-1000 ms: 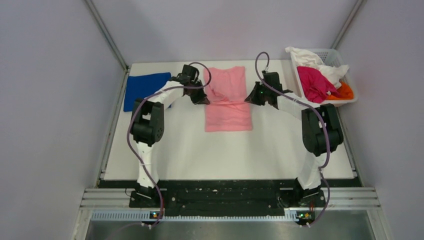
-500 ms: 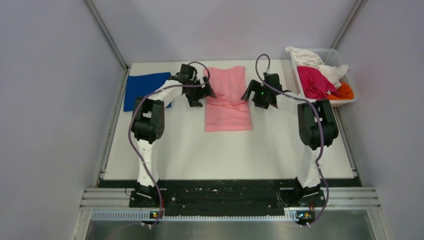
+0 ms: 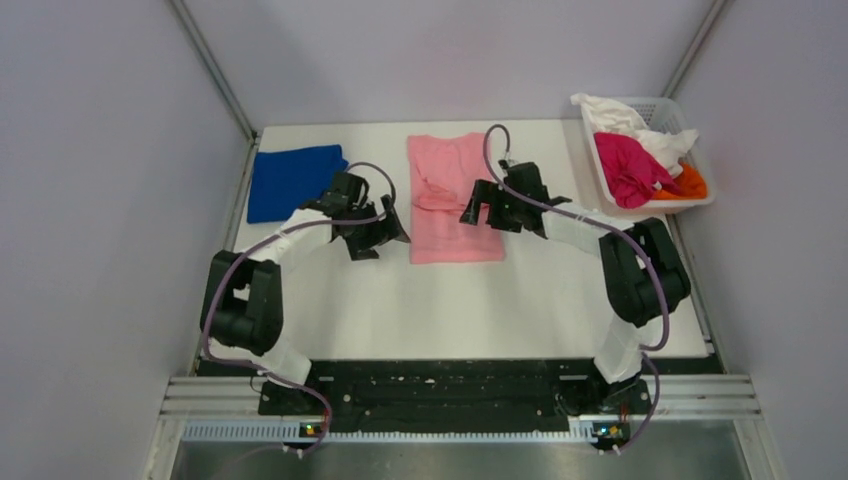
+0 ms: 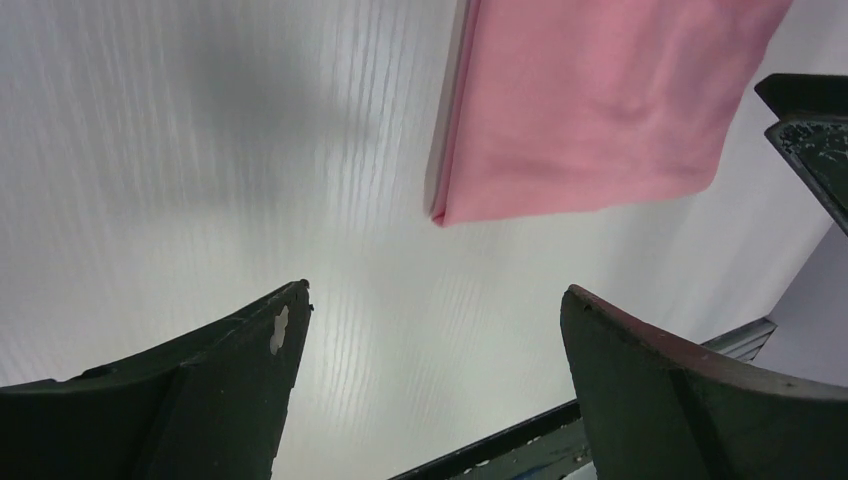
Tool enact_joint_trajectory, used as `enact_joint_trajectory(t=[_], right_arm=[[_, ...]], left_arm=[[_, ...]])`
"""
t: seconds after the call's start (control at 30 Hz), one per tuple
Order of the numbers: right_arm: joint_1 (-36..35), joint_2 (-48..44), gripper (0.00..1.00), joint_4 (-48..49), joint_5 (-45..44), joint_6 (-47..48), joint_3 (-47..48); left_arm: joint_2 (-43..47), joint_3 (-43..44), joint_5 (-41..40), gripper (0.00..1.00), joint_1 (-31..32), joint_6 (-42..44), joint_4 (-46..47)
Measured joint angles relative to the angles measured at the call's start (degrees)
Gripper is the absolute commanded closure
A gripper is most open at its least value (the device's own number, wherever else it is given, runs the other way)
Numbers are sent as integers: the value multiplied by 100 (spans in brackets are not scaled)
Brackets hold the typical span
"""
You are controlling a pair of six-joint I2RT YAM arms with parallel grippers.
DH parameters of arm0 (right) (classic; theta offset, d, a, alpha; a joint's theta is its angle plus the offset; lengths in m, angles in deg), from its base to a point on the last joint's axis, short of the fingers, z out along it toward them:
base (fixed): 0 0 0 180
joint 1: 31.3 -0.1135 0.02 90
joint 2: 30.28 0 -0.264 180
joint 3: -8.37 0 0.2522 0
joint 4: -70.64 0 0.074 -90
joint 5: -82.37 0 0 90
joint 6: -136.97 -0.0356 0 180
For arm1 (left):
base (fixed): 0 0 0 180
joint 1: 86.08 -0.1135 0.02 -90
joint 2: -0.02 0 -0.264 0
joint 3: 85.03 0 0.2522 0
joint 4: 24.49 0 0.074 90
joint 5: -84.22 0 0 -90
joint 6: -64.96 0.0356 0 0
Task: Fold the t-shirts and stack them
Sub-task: Fold the folded rectangular tshirt in 1/3 of the way, then grab one side of the 2/3 rectangular tshirt with both arms
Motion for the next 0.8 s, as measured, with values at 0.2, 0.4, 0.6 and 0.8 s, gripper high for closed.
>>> enact_joint_trajectory(t=[0.2,0.4,0.6,0.8], right_arm=[[-315,487,1,-7,20,122,459],[-315,1784,1,17,-177,225,2164],[-249,2446,1,-238,-706,289,3270],[-155,1432,1,-203,-1049,284,1941]], left_arm=[[758,-931,-20,1,0,-39,103],[887,-1189,-9,1,0,-92,105],[994,-1189,-22,1,46,-162,103],[953,-1178,-11,8,271,-223,229]])
